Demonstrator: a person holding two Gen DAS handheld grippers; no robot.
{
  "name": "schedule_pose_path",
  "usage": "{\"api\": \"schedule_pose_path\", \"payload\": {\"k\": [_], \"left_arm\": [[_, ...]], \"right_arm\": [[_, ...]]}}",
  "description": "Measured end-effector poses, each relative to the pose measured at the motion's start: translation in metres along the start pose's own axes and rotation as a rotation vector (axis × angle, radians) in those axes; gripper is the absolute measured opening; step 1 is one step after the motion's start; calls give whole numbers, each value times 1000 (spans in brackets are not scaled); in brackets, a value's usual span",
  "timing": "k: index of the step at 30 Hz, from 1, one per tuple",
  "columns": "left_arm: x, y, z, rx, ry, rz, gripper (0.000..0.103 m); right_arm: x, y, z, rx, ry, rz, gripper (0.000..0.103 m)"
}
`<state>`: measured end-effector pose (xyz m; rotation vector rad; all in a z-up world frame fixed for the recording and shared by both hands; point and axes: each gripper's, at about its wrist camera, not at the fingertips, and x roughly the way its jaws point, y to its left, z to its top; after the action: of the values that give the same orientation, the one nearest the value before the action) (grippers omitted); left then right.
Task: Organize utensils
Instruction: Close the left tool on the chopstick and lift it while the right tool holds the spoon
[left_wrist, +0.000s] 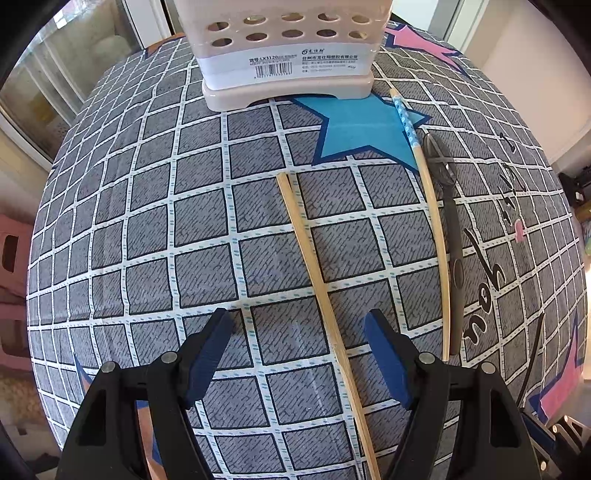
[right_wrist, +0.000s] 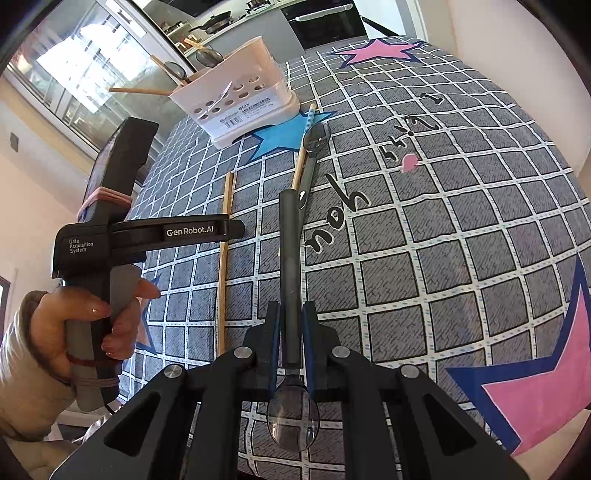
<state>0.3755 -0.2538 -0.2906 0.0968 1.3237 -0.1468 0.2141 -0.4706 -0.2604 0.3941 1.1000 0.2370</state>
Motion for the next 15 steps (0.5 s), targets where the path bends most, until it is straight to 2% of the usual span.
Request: {"api": "schedule_pose_path", "payload": {"k": [4, 11, 14, 15], "left_arm": [[3, -9, 12, 34, 23, -8, 94], [8, -38, 39, 81, 58, -5, 73], [8, -47, 44, 101, 38, -14, 41], [8, -50, 47, 95, 29, -30, 38]], "right_arm": [[0, -2, 2, 9, -9, 12, 12], [-6, -2, 0, 15, -20, 31, 12], [-9, -2, -1, 14, -29, 27, 12], [-9, -2, -2, 13, -31, 22, 12]]}}
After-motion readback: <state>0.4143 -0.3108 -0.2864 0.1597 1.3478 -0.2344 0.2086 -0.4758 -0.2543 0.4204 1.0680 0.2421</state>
